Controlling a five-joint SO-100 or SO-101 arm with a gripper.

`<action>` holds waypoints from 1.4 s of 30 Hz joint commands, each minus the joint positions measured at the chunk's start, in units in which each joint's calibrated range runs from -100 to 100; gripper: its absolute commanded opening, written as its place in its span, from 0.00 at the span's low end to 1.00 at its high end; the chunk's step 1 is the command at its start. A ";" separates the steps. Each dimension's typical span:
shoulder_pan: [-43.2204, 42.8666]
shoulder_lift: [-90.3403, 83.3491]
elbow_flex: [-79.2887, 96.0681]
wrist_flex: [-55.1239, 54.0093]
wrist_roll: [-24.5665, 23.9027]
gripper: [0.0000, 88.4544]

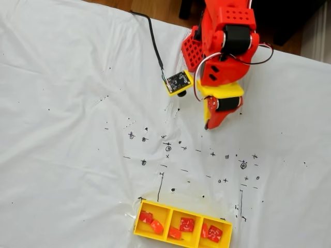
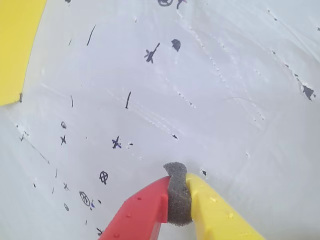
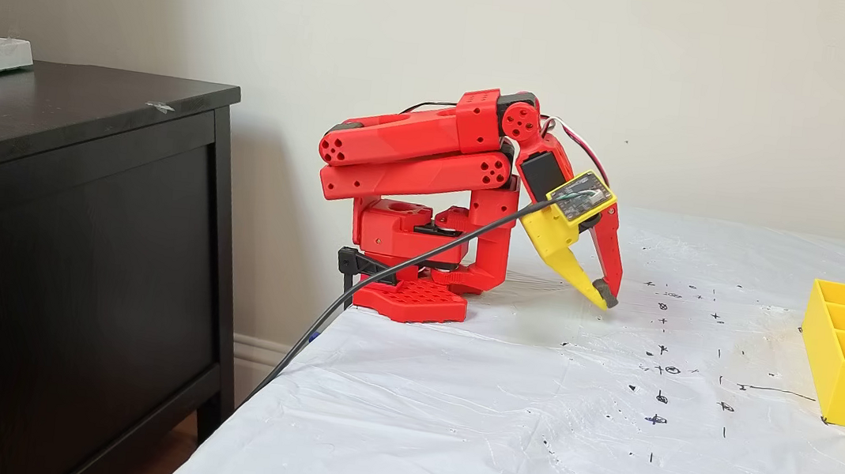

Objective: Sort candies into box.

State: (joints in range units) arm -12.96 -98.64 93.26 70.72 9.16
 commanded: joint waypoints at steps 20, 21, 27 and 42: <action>-28.25 -1.27 6.74 5.13 30.96 0.05; -28.34 -1.27 6.74 5.13 30.96 0.05; -28.25 -1.27 6.74 5.13 30.96 0.05; -28.07 -1.27 6.74 5.13 31.06 0.05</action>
State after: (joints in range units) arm -40.92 -99.58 99.30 75.51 40.27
